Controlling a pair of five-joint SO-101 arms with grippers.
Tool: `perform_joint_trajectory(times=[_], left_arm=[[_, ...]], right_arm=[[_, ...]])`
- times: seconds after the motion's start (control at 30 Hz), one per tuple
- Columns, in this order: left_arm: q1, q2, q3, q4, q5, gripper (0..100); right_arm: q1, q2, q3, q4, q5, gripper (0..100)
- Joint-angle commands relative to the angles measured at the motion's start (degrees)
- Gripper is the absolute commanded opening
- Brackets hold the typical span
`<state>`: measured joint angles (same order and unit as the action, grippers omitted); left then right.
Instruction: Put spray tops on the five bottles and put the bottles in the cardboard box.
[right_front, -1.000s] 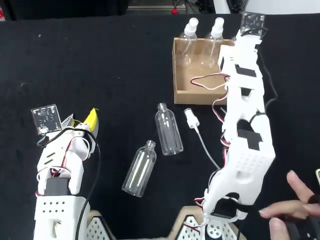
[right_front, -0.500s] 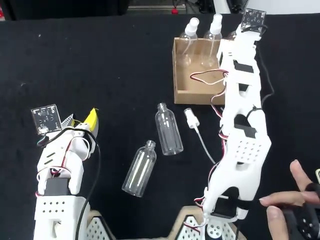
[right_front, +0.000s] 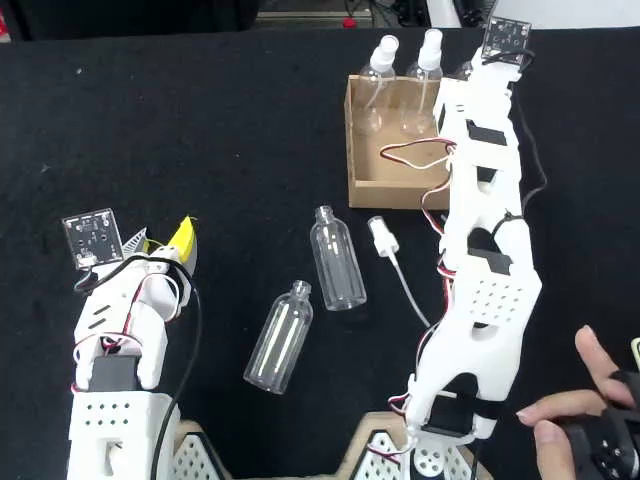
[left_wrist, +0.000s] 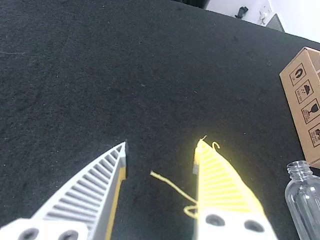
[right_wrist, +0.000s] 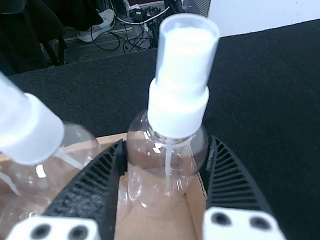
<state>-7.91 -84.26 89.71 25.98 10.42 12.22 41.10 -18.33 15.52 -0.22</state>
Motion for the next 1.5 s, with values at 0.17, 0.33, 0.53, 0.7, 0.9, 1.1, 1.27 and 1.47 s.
perform_joint_trajectory(times=[0.17, 0.33, 0.53, 0.7, 0.9, 1.1, 1.27, 1.47], left_arm=[[0.7, -0.6, -0.5, -1.3, 0.3, 21], [0.7, -0.6, -0.5, -1.3, 0.3, 21], [0.7, -0.6, -0.5, -1.3, 0.4, 21], [0.7, -0.6, -0.6, -1.4, 0.4, 21], [0.7, -0.6, -0.6, -1.4, 0.3, 21], [0.7, -0.6, -0.6, -1.4, 0.2, 21], [0.7, -0.6, -0.6, -1.4, 0.2, 21], [0.7, -0.6, -0.6, -1.4, 0.2, 21]], right_arm=[[1.1, -1.2, -3.6, 2.1, 0.1, 17.5], [1.1, -1.0, -3.6, 2.5, 0.1, 17.5], [1.1, -1.1, -3.4, 2.5, -0.3, 21.7], [1.0, -1.0, -3.0, 2.7, 0.0, 29.6], [0.8, -1.2, -3.6, 5.3, -0.3, 29.6], [1.1, -1.2, -3.5, 5.4, 0.0, 30.1], [0.9, -1.2, -3.6, 5.4, 0.0, 30.2], [0.7, -1.2, -3.1, 5.5, -0.3, 30.2]])
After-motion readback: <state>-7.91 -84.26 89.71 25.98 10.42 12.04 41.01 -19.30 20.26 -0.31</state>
